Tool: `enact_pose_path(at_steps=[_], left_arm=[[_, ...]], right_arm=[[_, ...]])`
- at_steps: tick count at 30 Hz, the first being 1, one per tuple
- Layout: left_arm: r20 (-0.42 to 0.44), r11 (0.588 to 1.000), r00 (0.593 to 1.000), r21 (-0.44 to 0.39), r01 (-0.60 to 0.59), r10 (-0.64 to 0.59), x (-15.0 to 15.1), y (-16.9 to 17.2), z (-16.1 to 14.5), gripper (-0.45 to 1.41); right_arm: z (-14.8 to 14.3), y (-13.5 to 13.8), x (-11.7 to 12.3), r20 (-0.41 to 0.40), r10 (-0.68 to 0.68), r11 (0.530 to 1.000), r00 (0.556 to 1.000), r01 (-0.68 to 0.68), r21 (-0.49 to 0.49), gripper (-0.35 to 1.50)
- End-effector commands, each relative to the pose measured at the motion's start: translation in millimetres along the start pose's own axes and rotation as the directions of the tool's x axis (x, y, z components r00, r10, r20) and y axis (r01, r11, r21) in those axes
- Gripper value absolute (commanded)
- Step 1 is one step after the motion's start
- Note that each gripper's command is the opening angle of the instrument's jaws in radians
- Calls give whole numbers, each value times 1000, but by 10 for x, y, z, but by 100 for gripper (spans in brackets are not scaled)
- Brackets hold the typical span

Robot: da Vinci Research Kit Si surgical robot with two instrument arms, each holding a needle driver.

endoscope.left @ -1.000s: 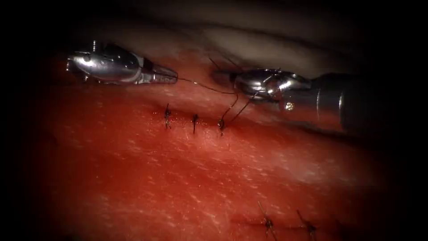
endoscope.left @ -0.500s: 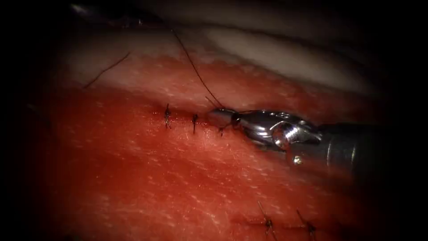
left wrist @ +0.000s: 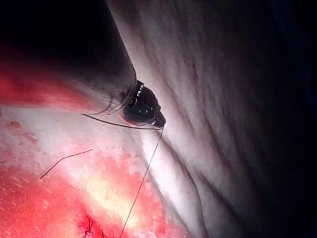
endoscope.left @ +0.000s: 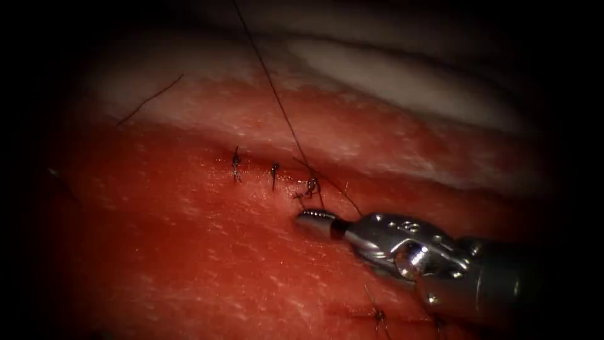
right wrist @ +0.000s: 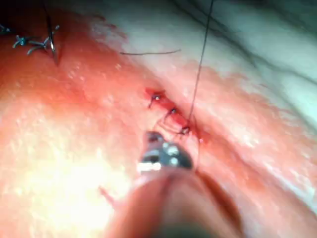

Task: Wound Closure

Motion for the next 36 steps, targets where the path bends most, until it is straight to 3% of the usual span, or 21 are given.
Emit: enact_pose_path(at_steps=[1,8,23,31,36], left_arm=[[2,1000,1000,9,-4,4,0,-5,2,-35],[-2,999,1000,37,8,-8,8,-37,-17,-35],[16,995,1000,96,15,-16,-7,-91,-53,-35],[22,994,1000,106,15,-17,-11,-97,-52,-35],[25,994,1000,113,13,-16,-15,-100,-51,-35]], right_arm=[[8,-2,0,-3,-8,1000,1000,8,2,-35],[0,-8,-8,-9,-24,1000,1000,24,9,-35],[1,4,-24,-28,-40,999,999,39,-13,-35],[-9,27,-41,-10,-62,997,998,62,-50,-35],[-12,24,-45,-6,-51,998,999,51,-38,-35]])
